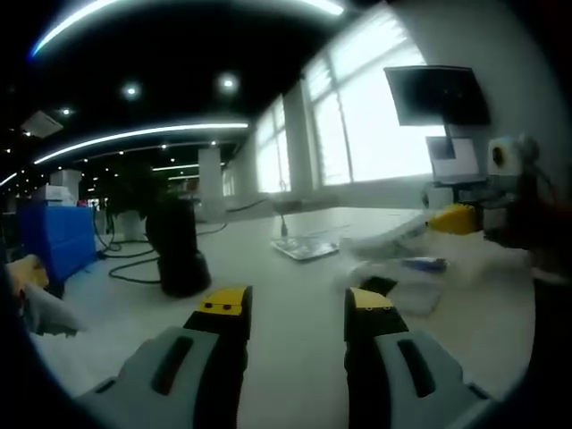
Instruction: Clip sheet goods on table flip sheet goods clip sheet goods scan sheet goods put sheet goods back to table
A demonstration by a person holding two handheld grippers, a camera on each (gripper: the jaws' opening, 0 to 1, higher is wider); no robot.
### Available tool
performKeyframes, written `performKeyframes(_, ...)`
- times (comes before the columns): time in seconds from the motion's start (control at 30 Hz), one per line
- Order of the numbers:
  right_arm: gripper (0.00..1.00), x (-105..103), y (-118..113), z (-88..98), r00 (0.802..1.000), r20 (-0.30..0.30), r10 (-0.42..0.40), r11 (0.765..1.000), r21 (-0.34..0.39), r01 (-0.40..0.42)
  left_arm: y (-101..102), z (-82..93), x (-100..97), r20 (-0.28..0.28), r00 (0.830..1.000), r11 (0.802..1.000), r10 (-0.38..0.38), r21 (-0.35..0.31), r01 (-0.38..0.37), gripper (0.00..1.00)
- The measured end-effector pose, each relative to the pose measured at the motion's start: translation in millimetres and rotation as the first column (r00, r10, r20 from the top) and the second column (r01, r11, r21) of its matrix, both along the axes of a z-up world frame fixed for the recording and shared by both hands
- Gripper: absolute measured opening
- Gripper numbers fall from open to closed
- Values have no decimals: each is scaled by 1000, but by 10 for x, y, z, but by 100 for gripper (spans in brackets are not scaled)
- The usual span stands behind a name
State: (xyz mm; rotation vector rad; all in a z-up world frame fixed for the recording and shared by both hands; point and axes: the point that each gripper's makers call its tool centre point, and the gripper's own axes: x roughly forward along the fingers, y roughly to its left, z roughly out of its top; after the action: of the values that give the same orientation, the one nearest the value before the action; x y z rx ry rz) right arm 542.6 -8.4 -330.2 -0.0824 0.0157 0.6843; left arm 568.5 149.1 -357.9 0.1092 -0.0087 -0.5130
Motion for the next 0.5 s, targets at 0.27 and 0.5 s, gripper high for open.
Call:
performKeyframes(0.27,0,33,-72,161,1000,1,-12,998,55,12,-8,-7,-10,-2,1000,1000,1,4,-1,34)
performKeyframes(0.5,0,85,-141,323,999,1,-37,994,102,36,-10,-11,-13,-3,1000,1000,0,4,0,34)
